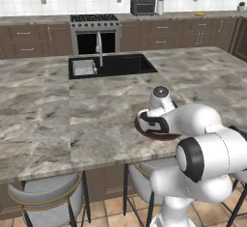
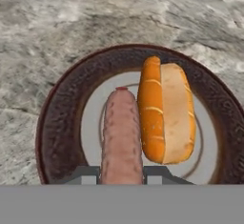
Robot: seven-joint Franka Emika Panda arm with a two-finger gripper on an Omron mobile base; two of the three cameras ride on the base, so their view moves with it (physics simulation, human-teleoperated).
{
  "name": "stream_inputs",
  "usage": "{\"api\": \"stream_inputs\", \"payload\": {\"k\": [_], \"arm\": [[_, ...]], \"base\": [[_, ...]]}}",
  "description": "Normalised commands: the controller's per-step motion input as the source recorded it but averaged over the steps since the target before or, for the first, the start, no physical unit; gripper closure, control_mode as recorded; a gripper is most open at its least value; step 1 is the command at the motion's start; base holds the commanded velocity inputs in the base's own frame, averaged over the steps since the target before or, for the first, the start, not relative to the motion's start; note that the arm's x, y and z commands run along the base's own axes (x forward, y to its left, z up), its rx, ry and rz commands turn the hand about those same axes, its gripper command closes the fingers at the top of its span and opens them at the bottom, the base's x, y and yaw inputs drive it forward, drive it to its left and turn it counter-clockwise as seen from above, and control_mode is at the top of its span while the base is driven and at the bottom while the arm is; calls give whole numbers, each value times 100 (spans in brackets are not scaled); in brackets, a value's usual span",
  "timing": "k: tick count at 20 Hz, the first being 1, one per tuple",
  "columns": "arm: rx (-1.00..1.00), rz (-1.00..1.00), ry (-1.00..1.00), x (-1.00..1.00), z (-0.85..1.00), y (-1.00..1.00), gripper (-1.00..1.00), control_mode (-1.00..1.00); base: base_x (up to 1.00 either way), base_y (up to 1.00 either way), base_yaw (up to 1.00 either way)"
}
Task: Move the hot dog bun to the plate on the dining table and place the condiment next to that plate. Then navigate to the fridge and take the sausage and place it on the plate as well.
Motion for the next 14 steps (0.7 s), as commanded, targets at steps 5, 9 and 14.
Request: {"api": "stream_inputs", "payload": {"k": [5,9,14], "arm": [[0,0,0,9,-19,-5,100,-100],[0,0,0,7,-18,-7,100,-100],[0,0,0,9,-20,-3,100,-100]], "base": [[0,0,0],[0,0,0],[0,0,0]]}}
